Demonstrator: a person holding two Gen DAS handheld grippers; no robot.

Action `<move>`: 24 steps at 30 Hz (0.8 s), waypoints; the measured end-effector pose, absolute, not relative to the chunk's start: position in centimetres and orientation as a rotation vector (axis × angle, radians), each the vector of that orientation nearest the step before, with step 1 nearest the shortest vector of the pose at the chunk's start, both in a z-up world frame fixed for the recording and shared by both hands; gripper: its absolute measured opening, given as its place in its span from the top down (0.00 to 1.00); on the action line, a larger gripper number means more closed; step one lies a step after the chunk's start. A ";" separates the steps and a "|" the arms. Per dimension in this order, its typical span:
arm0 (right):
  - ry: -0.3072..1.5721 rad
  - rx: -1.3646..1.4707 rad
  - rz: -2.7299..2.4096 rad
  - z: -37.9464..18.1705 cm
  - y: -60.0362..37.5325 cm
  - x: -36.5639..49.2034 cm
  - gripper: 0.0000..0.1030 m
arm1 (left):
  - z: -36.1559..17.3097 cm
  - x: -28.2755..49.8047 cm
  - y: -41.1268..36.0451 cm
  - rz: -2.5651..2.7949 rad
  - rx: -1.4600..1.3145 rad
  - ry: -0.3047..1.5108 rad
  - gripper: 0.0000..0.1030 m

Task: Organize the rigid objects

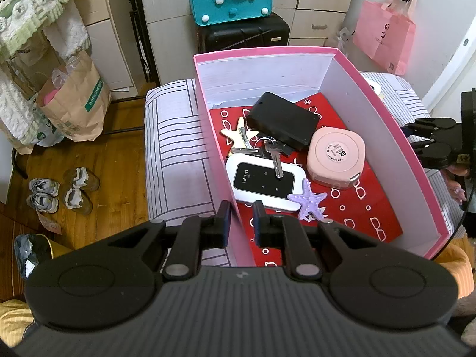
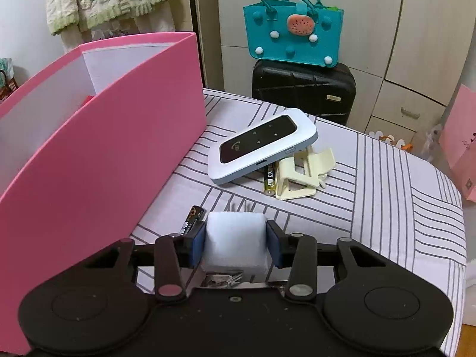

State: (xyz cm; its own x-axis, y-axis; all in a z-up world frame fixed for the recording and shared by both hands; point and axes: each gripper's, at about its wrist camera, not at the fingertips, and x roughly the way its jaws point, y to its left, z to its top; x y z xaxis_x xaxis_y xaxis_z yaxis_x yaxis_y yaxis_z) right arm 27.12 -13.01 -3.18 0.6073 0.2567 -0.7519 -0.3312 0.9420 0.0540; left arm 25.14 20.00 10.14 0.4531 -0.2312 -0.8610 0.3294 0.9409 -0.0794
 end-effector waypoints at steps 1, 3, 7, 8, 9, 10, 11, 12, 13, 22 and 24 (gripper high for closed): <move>0.844 -0.091 0.340 -2.9 -13.2 27.0 0.54 | 10.1 25.2 20.0 -0.347 0.101 1.045 0.87; 0.826 -0.077 0.345 -2.0 -13.6 26.6 0.54 | 10.1 25.2 20.2 -0.345 0.094 1.047 0.87; 0.774 -0.004 0.383 1.0 -14.2 25.2 0.54 | 10.0 25.2 20.3 -0.345 0.093 1.049 0.87; 0.749 0.014 0.411 2.0 -14.1 24.7 0.54 | 10.0 25.2 20.3 -0.343 0.092 1.050 0.87; 0.725 0.026 0.442 3.0 -14.0 24.1 0.54 | 10.0 25.2 20.3 -0.340 0.092 1.051 0.87; 0.697 0.037 0.485 4.2 -13.7 23.4 0.54 | 10.0 25.3 20.3 -0.337 0.094 1.052 0.88; 0.672 0.051 0.528 5.2 -13.4 22.6 0.54 | 10.0 25.3 20.2 -0.336 0.100 1.055 0.88; 0.656 0.063 0.571 6.0 -13.2 22.1 0.54 | 10.0 25.3 20.2 -0.333 0.107 1.056 0.90; 0.649 0.073 0.631 6.8 -12.8 21.5 0.54 | 10.0 25.3 20.2 -0.329 0.115 1.056 0.91; 0.797 -0.124 0.895 7.5 -4.9 22.0 0.54 | 9.9 25.1 19.8 -0.319 0.158 1.049 0.92; 0.845 -0.200 0.925 6.6 -3.0 22.5 0.54 | 9.9 25.1 19.9 -0.315 0.155 1.049 0.92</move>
